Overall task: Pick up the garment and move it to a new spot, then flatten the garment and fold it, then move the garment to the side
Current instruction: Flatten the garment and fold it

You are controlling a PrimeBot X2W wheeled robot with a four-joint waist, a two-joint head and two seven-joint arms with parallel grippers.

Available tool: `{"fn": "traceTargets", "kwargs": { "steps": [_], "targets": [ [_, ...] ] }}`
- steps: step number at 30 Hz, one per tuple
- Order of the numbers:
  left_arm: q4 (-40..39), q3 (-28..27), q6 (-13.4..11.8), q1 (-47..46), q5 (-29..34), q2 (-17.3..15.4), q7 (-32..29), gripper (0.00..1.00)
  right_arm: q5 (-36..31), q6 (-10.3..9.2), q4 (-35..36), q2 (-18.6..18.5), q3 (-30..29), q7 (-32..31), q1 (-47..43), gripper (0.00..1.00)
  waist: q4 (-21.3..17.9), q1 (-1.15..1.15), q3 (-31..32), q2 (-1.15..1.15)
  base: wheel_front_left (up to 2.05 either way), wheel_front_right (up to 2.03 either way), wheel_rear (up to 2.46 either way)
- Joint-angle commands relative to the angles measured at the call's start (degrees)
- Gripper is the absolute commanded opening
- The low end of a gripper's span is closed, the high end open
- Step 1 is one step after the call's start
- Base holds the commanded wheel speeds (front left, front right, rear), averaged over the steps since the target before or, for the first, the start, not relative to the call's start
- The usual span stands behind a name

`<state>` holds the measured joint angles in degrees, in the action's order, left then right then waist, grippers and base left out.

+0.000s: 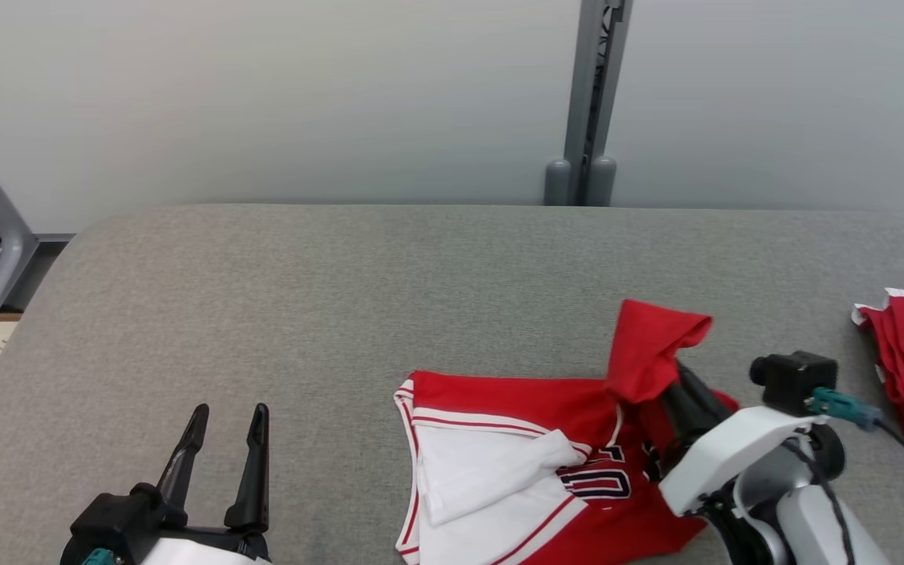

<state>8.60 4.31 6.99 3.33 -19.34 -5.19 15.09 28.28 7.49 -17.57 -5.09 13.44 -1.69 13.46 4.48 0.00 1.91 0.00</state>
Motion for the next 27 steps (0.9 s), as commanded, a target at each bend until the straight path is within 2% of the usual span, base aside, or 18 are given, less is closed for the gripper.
{"fn": "traceTargets", "kwargs": {
  "steps": [1,5,18,27],
  "targets": [
    [0.2,0.0,0.2,-0.3,0.2,-0.4,0.1,1.0,0.3,0.01,0.7,0.1,0.5,-0.7,-0.6,0.0,0.9,0.0,0.0,0.0,0.0,0.0,0.0],
    [0.9,0.5,0.3,-1.2,0.1,-0.4,0.1,1.0,3.8,0.01,0.3,1.5,3.1,-2.1,-0.7,0.0,3.2,0.0,-0.1,0.0,0.0,0.0,0.0],
    [2.7,2.4,0.6,-3.2,-0.6,-0.9,0.1,1.0,14.8,0.01,-12.6,2.0,13.8,2.8,6.9,0.0,10.0,0.0,-2.0,0.0,0.0,0.0,0.0],
    [2.9,2.3,0.5,-4.1,-0.8,-1.1,0.1,1.0,21.1,0.01,-18.8,2.0,21.8,6.1,10.8,0.0,11.3,0.0,-2.9,0.0,0.0,0.0,0.0]
  ]
}}
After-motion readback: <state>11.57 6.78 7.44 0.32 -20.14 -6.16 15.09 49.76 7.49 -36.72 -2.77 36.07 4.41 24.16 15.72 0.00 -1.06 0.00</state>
